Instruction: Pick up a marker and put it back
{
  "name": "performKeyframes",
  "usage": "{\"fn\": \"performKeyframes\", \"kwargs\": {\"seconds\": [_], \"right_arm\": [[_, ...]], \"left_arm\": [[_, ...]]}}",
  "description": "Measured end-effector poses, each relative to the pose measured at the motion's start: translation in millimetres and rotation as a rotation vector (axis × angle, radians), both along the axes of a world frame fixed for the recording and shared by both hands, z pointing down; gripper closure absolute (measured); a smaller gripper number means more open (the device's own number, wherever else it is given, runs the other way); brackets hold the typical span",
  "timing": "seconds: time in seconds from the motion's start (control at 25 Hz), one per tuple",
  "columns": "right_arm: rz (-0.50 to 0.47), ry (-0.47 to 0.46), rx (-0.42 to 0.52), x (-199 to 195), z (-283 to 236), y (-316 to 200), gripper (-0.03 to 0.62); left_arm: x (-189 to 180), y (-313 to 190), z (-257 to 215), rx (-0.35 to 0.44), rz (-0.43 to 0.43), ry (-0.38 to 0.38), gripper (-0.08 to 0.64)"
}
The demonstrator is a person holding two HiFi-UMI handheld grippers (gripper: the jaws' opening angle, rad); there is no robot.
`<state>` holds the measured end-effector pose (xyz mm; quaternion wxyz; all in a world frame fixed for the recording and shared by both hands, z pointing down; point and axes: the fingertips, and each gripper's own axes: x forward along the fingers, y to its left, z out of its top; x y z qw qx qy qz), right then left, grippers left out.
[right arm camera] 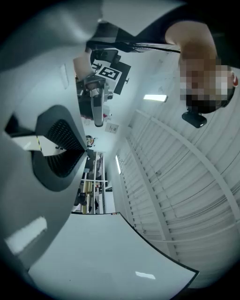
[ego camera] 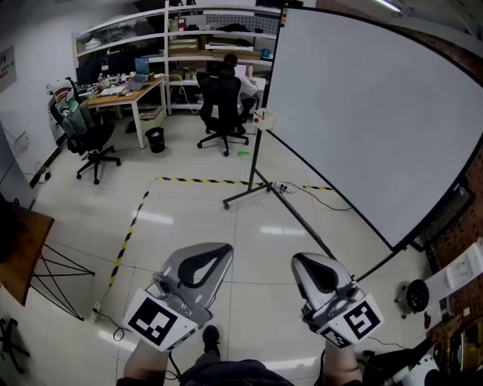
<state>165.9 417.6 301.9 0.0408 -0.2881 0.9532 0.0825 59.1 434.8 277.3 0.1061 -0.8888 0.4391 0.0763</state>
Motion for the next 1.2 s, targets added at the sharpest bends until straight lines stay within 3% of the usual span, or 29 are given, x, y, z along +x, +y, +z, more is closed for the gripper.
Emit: {"fn": "performKeyframes", "kwargs": {"seconds": [0.32, 0.52, 0.84, 1.2], "right_arm": [[0.061, 0.008, -0.025, -77.8, 2.7, -85.9, 0.592], [0.07, 0.013, -0.022, -109.8, 0.9, -123.6, 0.592], [0.062, 0.004, -0.026, -132.6, 0.9, -184.3, 0.592], [0.025, -0.001, -0.063, -129.2, 21.2, -280.9, 0.592]], "left_arm": [[-77.9, -86.2, -0.6, -0.012, 0.023, -0.002, 0.555], [-108.3, -124.6, 1.9, -0.019, 0.041, 0.003, 0.554], [-129.1, -181.8, 11.5, -0.045, 0.039, -0.012, 0.554], [-119.7, -276.4, 21.0, -0.07, 0.028, -0.029, 0.554]]}}
